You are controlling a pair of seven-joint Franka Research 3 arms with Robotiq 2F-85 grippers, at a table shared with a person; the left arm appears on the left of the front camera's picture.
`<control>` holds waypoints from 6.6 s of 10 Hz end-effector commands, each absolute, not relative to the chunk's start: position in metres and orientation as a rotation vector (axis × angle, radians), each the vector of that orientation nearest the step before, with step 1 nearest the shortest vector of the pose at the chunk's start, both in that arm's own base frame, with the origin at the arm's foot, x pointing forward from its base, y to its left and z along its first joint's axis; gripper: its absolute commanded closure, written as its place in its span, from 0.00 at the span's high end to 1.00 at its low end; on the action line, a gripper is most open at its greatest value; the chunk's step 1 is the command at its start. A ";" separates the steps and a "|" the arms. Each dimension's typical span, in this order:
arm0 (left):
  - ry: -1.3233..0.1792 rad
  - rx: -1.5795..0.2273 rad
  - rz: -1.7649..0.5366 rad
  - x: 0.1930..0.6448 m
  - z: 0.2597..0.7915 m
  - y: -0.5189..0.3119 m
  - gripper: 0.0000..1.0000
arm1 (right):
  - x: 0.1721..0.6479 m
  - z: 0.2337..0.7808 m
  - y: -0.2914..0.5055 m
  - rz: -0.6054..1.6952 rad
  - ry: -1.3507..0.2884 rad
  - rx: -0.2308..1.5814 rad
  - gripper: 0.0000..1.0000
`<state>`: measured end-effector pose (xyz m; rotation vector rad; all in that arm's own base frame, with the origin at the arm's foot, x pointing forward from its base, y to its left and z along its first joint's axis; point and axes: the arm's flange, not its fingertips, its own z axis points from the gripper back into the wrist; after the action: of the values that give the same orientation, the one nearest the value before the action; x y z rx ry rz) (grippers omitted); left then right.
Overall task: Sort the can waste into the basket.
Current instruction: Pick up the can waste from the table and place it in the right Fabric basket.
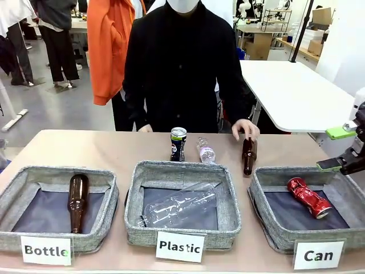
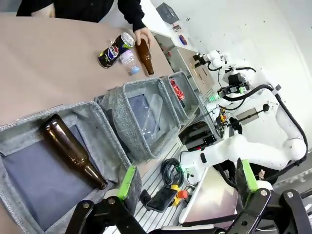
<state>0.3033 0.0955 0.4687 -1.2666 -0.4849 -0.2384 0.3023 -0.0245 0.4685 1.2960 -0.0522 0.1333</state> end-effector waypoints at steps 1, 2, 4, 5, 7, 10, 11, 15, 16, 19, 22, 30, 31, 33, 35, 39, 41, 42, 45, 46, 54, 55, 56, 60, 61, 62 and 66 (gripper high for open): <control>-0.475 -1.267 -0.248 0.299 0.469 0.100 1.00 | 0.302 0.469 -0.023 0.140 -0.050 1.299 1.00; -0.475 -1.267 -0.248 0.299 0.469 0.100 1.00 | 0.302 0.469 -0.023 0.140 -0.050 1.299 1.00; -0.475 -1.267 -0.248 0.299 0.469 0.100 1.00 | 0.302 0.469 -0.023 0.140 -0.050 1.299 1.00; -0.475 -1.267 -0.248 0.299 0.469 0.100 1.00 | 0.302 0.469 -0.023 0.140 -0.050 1.299 1.00; -0.475 -1.267 -0.248 0.299 0.469 0.100 1.00 | 0.302 0.468 -0.024 0.134 -0.051 1.295 1.00; -0.475 -1.267 -0.248 0.299 0.469 0.100 1.00 | 0.345 0.500 -0.004 0.204 -0.185 0.930 1.00; -0.475 -1.267 -0.248 0.299 0.469 0.100 1.00 | 0.368 0.501 0.009 0.209 -0.190 0.832 1.00; -0.475 -1.267 -0.248 0.299 0.469 0.100 1.00 | 0.443 0.473 0.068 0.332 -0.125 0.678 1.00; -0.475 -1.267 -0.248 0.299 0.469 0.100 1.00 | 0.411 0.483 0.045 0.293 -0.163 0.728 1.00; -0.481 -1.267 -0.233 0.302 0.468 0.098 1.00 | 0.429 0.469 0.057 0.311 -0.146 0.716 1.00; -0.447 -1.268 -0.201 0.238 0.531 0.193 1.00 | 0.490 0.450 0.087 0.790 -0.269 0.671 1.00; -0.135 -1.176 0.063 0.157 0.485 0.301 1.00 | 0.559 0.415 0.163 1.167 -0.597 0.658 1.00; -0.135 -1.176 0.063 0.157 0.485 0.301 1.00 | 0.566 0.402 0.179 1.207 -0.628 0.706 1.00; -0.135 -1.176 0.063 0.157 0.485 0.301 1.00 | 0.546 0.404 0.164 1.521 -0.740 0.707 1.00; -0.135 -1.176 0.063 0.157 0.485 0.301 1.00 | 0.537 0.402 0.130 1.710 -0.926 0.843 1.00; -0.135 -1.176 0.063 0.157 0.485 0.301 1.00 | 0.578 0.363 0.146 1.412 -0.998 0.724 1.00; -0.135 -1.176 0.063 0.157 0.485 0.301 1.00 | 0.601 0.337 0.150 1.349 -1.051 0.626 1.00; -0.135 -1.176 0.063 0.157 0.485 0.301 1.00 | 0.606 0.323 0.149 1.453 -1.013 0.812 1.00; -0.135 -1.176 0.063 0.157 0.485 0.301 1.00 | 0.613 0.306 0.167 1.400 -0.944 0.829 1.00; -0.135 -1.176 0.063 0.157 0.485 0.301 1.00 | 0.616 0.305 0.181 1.400 -0.939 0.829 1.00; -0.135 -1.176 0.063 0.157 0.485 0.301 1.00 | 0.621 0.293 0.218 1.353 -0.858 0.767 1.00; -0.135 -1.176 0.063 0.157 0.485 0.301 1.00 | 0.620 0.293 0.218 1.354 -0.857 0.769 1.00; -0.135 -1.176 0.063 0.157 0.485 0.301 1.00 | 0.619 0.293 0.218 1.352 -0.853 0.762 1.00; -0.135 -1.176 0.063 0.157 0.485 0.301 1.00 | 0.611 0.294 0.225 1.346 -0.878 0.782 1.00; -0.135 -1.176 0.063 0.157 0.485 0.301 1.00 | 0.610 0.291 0.232 1.322 -0.903 0.745 1.00; -0.135 -1.176 0.063 0.157 0.485 0.301 1.00 | 0.610 0.291 0.234 1.296 -0.902 0.666 1.00; -0.135 -1.176 0.063 0.157 0.485 0.301 1.00 | 0.515 0.392 0.126 1.220 -0.871 0.618 1.00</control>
<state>0.1594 0.3015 0.4837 -1.1796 -0.1447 0.0736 0.5757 0.1712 0.3345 0.6295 -0.8484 1.2839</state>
